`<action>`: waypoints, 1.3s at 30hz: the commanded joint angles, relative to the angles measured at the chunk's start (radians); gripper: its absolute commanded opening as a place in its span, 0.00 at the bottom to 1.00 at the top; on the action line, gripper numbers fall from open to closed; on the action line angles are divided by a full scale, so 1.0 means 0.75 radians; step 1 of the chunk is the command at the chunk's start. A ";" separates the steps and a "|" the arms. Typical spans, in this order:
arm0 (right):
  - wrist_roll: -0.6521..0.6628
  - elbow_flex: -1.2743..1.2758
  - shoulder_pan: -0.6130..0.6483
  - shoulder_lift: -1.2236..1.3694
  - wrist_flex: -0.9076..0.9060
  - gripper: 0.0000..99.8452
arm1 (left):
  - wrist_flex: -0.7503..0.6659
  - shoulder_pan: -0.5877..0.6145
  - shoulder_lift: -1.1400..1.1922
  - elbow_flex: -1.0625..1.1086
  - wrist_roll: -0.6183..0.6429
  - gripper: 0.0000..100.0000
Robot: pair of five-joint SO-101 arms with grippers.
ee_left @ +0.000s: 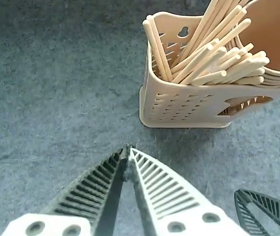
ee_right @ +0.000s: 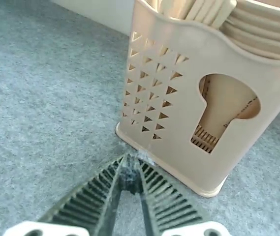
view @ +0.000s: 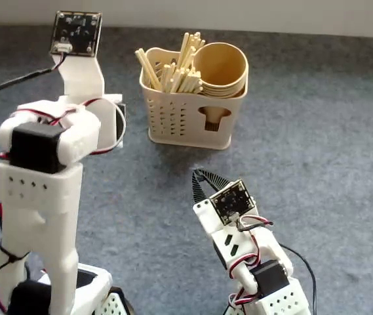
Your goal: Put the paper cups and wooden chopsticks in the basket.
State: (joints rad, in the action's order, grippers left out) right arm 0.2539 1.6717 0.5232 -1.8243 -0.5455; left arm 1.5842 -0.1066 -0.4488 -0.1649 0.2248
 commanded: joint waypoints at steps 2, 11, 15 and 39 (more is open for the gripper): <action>0.018 0.122 -0.015 -0.015 0.034 0.01 | -0.088 0.003 -0.300 0.269 -0.088 0.01; 0.018 0.122 -0.015 -0.015 0.034 0.01 | -0.528 0.011 -0.866 0.956 -0.231 0.01; 0.016 0.122 -0.015 -0.015 0.034 0.01 | -0.665 0.011 -1.077 1.173 -0.231 0.01; -0.176 0.105 -0.265 -0.015 0.032 0.01 | -0.753 0.167 -1.844 1.859 -0.233 0.14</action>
State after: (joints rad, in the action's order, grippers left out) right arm 0.1358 1.6717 0.3468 -1.8243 -0.5455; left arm 1.0441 -0.0575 -1.8113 1.2083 0.0529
